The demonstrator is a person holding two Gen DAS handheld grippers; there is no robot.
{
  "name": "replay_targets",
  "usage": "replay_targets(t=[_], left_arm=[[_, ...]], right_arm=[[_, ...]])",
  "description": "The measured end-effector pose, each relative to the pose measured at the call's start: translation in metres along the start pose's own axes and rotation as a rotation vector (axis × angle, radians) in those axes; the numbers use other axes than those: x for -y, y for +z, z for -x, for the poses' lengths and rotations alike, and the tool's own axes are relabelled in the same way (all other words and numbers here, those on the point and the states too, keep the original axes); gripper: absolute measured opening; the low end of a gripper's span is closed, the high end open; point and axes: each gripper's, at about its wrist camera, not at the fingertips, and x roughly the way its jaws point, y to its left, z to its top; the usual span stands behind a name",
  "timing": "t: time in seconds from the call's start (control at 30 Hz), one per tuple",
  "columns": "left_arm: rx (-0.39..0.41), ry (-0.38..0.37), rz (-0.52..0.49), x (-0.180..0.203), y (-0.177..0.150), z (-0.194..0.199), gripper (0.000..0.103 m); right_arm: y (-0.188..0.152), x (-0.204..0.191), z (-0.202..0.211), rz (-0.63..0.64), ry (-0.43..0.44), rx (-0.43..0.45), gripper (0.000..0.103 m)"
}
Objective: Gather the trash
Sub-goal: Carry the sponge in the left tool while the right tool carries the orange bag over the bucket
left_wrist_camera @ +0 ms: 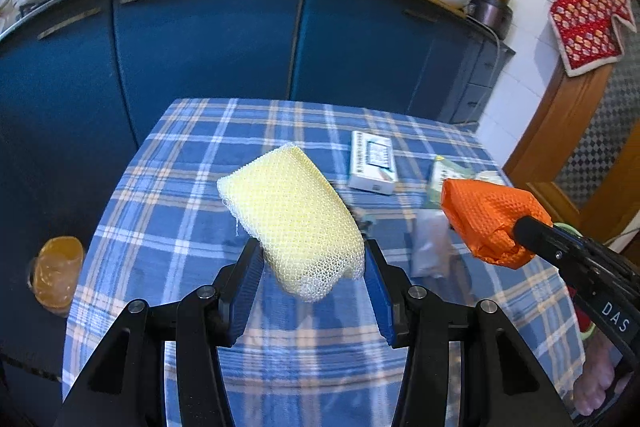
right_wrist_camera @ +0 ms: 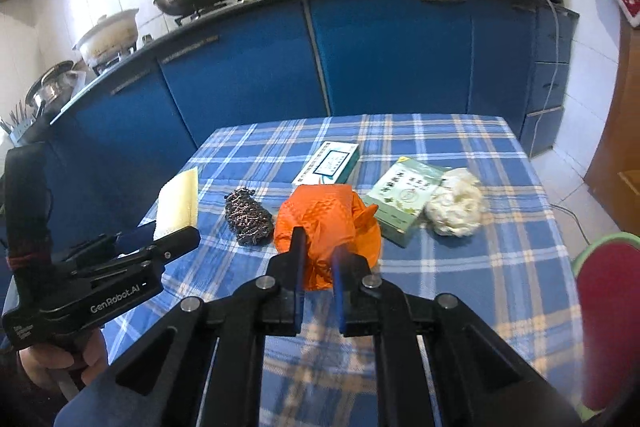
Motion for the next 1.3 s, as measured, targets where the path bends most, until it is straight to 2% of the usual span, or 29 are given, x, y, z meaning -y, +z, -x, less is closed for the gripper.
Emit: replay_targets(t=[0.53,1.3], left_arm=[[0.003,-0.108,-0.08,0.06,-0.003,0.016,0.052],[-0.047,-0.242,-0.238,0.162,-0.016,0.014,0.052]], right_arm=[[-0.028,0.05,0.077,-0.131,-0.083,0.093,0.014],[-0.063,0.122,0.147,-0.298,-0.194,0.194,0.014]])
